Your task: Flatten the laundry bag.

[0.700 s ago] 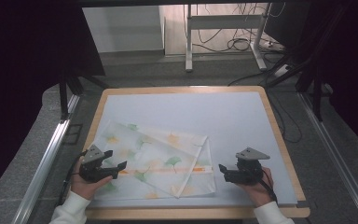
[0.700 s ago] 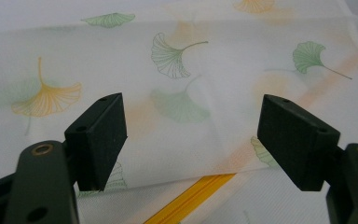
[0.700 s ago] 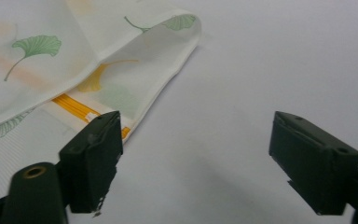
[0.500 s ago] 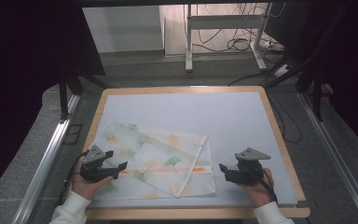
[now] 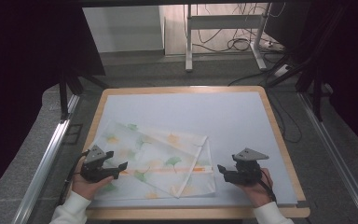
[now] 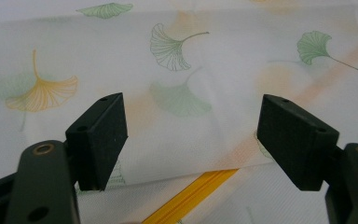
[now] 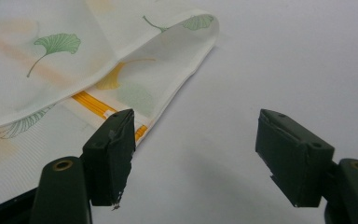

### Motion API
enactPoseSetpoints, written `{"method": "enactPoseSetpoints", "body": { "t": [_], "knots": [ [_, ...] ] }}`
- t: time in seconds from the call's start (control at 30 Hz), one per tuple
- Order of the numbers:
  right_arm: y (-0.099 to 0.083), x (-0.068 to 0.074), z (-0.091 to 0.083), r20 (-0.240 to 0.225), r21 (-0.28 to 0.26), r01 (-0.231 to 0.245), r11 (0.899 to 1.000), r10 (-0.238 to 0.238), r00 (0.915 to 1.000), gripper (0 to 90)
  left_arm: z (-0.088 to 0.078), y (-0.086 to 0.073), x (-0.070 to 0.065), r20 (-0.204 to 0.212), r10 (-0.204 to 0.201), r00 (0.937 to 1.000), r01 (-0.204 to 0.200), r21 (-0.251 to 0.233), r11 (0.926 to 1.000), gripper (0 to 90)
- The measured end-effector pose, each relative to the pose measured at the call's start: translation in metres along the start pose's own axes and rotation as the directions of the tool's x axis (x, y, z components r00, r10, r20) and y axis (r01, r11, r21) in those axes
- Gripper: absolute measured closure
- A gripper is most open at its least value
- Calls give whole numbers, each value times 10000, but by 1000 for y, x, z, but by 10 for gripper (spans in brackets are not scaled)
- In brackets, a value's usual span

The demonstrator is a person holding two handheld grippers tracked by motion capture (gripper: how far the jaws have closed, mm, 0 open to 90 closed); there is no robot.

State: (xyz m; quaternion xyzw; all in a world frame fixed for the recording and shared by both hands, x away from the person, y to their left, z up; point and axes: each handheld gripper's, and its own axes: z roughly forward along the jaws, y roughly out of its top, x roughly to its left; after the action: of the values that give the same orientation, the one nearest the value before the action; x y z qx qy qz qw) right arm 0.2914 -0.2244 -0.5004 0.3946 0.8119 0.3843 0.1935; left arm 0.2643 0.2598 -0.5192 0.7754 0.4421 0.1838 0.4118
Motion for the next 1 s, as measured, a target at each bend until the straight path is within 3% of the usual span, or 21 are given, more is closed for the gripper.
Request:
{"method": "enactPoseSetpoints", "body": {
  "t": [0.4,0.53,0.77,0.8,1.0],
  "knots": [
    [2,5,-2,-203,-60,150,9999,-151,9997,302,1,0,0,45,-14,10000,14,74,10000,239],
    [6,10,-2,-506,-160,235,9996,-243,9984,319,1,0,0,41,-34,10000,33,87,10000,241],
    [30,32,4,-1003,-5,850,9964,-846,9914,326,1,1,-1,48,0,10000,0,91,10000,244],
    [39,40,6,-1187,8,1108,9938,-1099,9868,326,1,1,0,61,26,10000,-26,98,9999,244],
    [64,59,15,-1749,-82,1462,9892,-1454,9738,327,1,0,0,159,15,9999,-16,100,9999,242]
  ]
}}
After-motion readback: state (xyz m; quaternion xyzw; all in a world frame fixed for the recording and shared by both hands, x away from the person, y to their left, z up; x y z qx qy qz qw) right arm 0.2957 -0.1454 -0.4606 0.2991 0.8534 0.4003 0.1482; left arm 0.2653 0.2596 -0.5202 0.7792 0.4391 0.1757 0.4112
